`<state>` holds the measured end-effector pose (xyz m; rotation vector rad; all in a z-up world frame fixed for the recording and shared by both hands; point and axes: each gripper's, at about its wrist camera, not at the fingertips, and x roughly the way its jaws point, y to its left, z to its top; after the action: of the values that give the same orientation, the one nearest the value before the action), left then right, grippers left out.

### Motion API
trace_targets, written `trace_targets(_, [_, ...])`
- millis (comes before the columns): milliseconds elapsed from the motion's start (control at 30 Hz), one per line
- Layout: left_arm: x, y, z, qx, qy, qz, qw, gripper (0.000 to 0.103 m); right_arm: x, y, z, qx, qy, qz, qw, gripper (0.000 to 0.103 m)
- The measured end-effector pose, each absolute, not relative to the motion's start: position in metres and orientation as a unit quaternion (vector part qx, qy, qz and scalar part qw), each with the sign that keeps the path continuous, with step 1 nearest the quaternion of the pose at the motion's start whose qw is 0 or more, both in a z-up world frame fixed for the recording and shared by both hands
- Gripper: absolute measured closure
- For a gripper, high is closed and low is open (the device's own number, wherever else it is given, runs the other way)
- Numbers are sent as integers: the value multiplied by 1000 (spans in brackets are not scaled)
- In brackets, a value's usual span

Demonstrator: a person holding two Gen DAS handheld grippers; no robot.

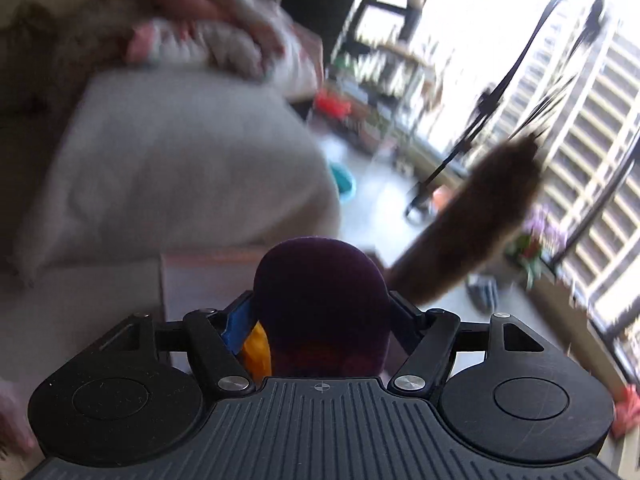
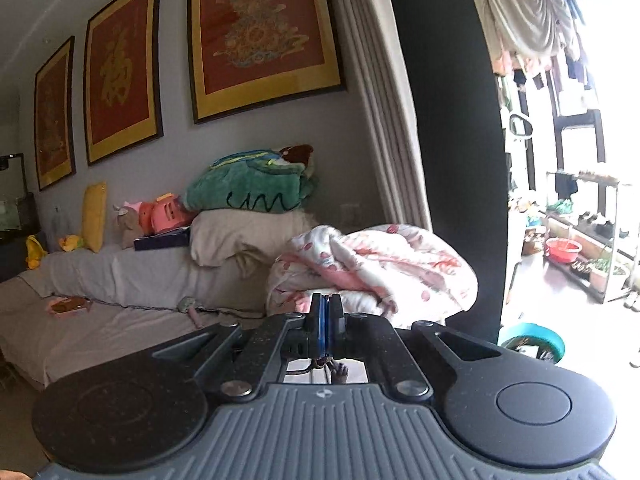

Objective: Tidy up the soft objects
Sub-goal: 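Carry both items over the pink box and open both tools to drop them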

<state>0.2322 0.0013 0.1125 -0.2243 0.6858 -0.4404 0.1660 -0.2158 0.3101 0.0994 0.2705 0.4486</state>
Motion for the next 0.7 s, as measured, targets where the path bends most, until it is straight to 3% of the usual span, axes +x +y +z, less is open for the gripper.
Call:
trace_targets(100, [217,26,128,-122,298,-200,925,29,173,-208,295,54,149,229,960,101])
trace_targets(233, [210,23,119,-140,359,-265,884,29,189,-191,270,48,182,232,954,101])
trace_targets(467, [167,56,121,-193,311,-253,896,29,198,-180,220,57,249,259,932,101])
trace_targets(700, [95,103,126,-154,262,-177,936,29,211,-165,129,47,378,265,886,101])
